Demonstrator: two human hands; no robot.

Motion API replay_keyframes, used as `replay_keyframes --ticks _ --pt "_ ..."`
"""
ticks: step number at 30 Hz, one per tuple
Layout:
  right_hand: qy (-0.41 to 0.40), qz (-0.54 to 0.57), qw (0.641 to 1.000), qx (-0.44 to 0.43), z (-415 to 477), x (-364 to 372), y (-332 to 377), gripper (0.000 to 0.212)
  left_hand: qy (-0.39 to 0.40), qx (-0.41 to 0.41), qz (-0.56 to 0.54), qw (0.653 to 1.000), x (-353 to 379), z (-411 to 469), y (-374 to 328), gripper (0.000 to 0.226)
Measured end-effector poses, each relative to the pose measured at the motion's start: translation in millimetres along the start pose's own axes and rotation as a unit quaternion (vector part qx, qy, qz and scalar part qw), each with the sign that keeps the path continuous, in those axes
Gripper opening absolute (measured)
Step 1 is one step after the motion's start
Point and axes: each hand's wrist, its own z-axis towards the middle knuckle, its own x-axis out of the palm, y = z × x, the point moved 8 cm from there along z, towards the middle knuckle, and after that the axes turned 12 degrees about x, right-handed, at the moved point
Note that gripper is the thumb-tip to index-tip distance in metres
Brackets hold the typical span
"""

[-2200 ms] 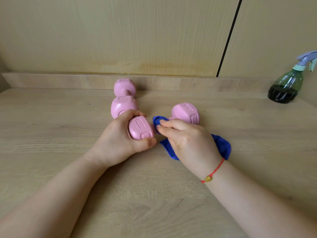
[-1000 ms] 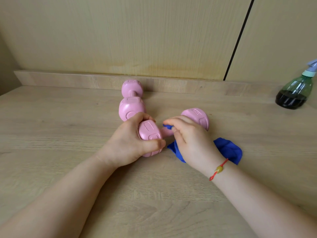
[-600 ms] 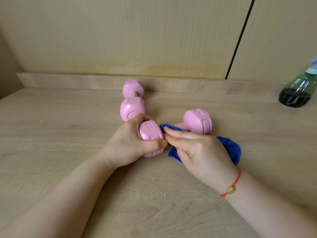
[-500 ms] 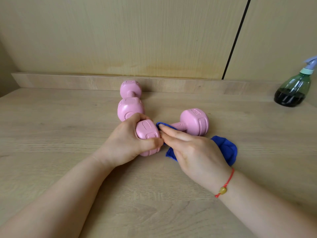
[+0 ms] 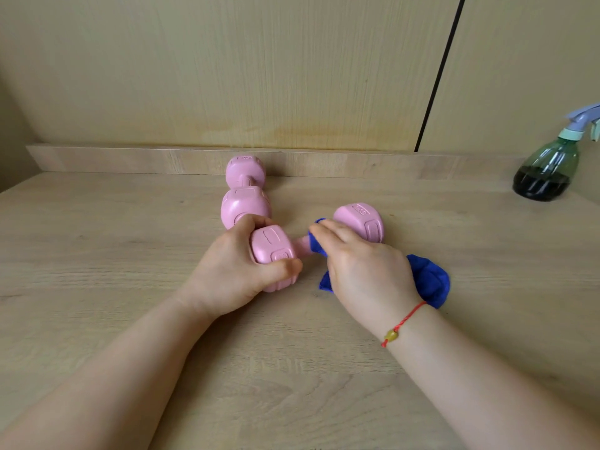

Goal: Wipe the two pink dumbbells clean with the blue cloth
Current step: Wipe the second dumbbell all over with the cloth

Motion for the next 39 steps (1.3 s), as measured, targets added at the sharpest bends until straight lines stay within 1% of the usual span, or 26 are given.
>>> replay_keyframes --ticks 2,5,6,8,9,10,13,15,17,20,22,25,28,32,34,37,38,39 --pt "-0.021 -0.027 0.999 0.023 2 -3 -12 0.057 0.001 0.007 0.016 1.000 -1 -1 1 0.074" --pt "-0.025 -0.018 0.999 0.028 1 -3 -18 0.061 0.011 0.027 0.016 0.999 -2 -2 0 0.077" --pt "-0.028 -0.016 0.999 0.027 1 -2 -18 0.060 0.016 0.051 0.021 0.998 -2 -2 -3 0.082" --pt "-0.029 -0.015 0.999 0.023 0 1 -17 0.058 0.022 0.125 0.060 0.990 -3 -2 -13 0.096" --pt "-0.028 -0.011 0.999 0.020 0 2 -17 0.058 0.026 0.151 0.086 0.984 -3 -3 -17 0.101" --pt "-0.029 -0.005 0.999 0.015 1 3 -17 0.058 0.029 0.160 0.110 0.981 -3 -4 -19 0.104" --pt "-0.052 -0.007 0.998 -0.021 -1 -1 -13 0.055 0.022 0.140 0.130 0.981 -3 -4 -17 0.105" --pt "-0.076 -0.029 0.995 -0.059 -5 -4 -8 0.054 0.004 0.121 0.111 0.986 -5 -4 -15 0.100" --pt "-0.090 -0.024 0.992 -0.080 -11 -6 -5 0.054 -0.017 0.085 0.066 0.994 -8 -3 -11 0.091" --pt "-0.100 0.019 0.993 -0.067 -12 -9 -6 0.054 -0.046 0.013 -0.036 0.998 -8 -3 4 0.076" --pt "-0.100 0.042 0.993 -0.037 -9 -10 -9 0.051 -0.060 -0.015 -0.067 0.996 -8 -2 10 0.071" --pt "-0.090 0.045 0.995 0.010 -4 -12 -17 0.041 -0.052 -0.018 -0.078 0.995 -6 -1 11 0.064" --pt "-0.080 0.031 0.996 0.036 -2 -12 -21 0.041 -0.036 -0.026 -0.090 0.995 -2 2 11 0.057" --pt "-0.080 0.013 0.996 0.032 -2 -10 -18 0.043 -0.019 -0.050 -0.121 0.991 1 2 16 0.061" --pt "-0.079 -0.006 0.997 0.024 -2 -8 -15 0.046 -0.021 -0.048 -0.119 0.991 1 1 15 0.063" --pt "-0.060 -0.020 0.998 0.026 0 -3 -13 0.057 -0.066 -0.013 -0.102 0.992 -6 -1 7 0.057" --pt "-0.056 -0.023 0.998 0.029 0 -2 -12 0.060 -0.069 0.005 -0.085 0.994 -7 -1 3 0.060" --pt "-0.053 -0.027 0.998 0.032 0 -1 -12 0.062 -0.051 0.018 -0.063 0.997 -7 -2 -2 0.067"
